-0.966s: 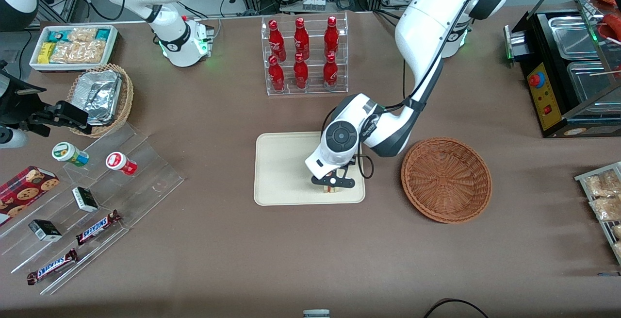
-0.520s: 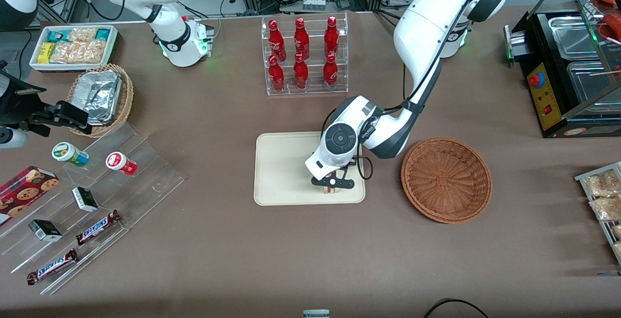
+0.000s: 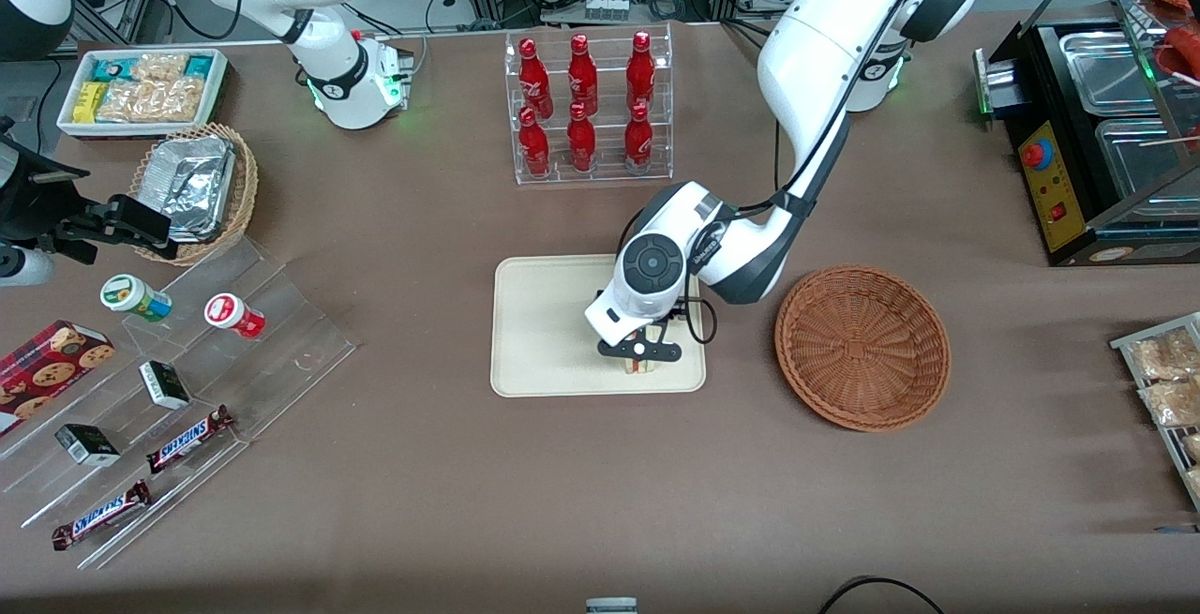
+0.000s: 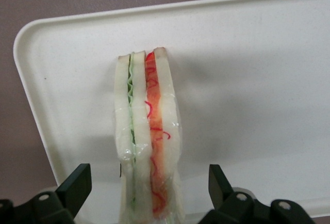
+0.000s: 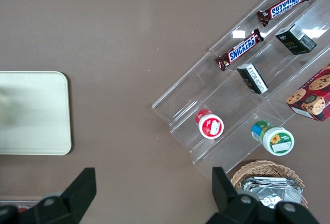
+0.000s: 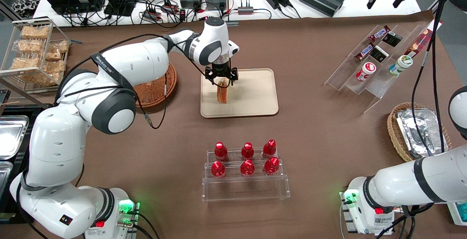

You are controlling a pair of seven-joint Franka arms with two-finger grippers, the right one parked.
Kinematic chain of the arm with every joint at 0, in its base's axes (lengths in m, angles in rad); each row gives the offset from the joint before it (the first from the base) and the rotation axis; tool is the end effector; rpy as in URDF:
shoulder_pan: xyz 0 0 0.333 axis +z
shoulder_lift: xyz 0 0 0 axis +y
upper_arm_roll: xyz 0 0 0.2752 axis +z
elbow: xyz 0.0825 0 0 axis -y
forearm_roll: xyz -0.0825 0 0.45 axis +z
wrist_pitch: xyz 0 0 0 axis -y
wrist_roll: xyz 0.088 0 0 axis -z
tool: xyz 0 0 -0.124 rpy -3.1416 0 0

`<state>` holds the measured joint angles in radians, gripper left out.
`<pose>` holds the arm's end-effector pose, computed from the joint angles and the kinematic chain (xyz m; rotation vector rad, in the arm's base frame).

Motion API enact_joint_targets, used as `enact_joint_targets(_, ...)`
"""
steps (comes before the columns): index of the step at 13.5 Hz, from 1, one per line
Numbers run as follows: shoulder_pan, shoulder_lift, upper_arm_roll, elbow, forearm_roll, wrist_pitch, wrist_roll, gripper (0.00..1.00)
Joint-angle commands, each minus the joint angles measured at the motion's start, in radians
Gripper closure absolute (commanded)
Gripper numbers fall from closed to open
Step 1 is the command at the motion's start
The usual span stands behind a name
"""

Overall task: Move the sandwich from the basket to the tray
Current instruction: 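Lower the sandwich onto the tray and open the left gripper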

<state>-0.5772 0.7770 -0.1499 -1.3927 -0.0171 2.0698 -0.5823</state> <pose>0.5658 -0.4869 0.1590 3.0893 -0.1519 -0.2278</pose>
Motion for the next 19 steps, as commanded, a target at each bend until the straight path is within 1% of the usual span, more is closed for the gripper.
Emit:
enact_joint_targets(1, -0.012, -0.001, 0.019, 0.034, -0.003, -0.010, -0.013, 0.00)
enact_joint_targets(5, -0.006, -0.024, 0.021, 0.043, -0.009, -0.045, -0.024, 0.00)
enact_joint_targets(8, -0.003, -0.059, 0.024, 0.044, 0.002, -0.054, -0.016, 0.00)
enact_joint_targets(10, 0.046, -0.088, 0.023, 0.044, -0.003, -0.101, 0.015, 0.00)
enact_joint_targets(12, 0.059, -0.137, 0.023, 0.041, 0.002, -0.126, 0.053, 0.00)
enact_joint_targets(17, 0.150, -0.243, 0.023, 0.032, 0.005, -0.264, 0.058, 0.00)
enact_joint_targets(19, 0.190, -0.283, 0.023, 0.031, 0.005, -0.293, 0.056, 0.00)
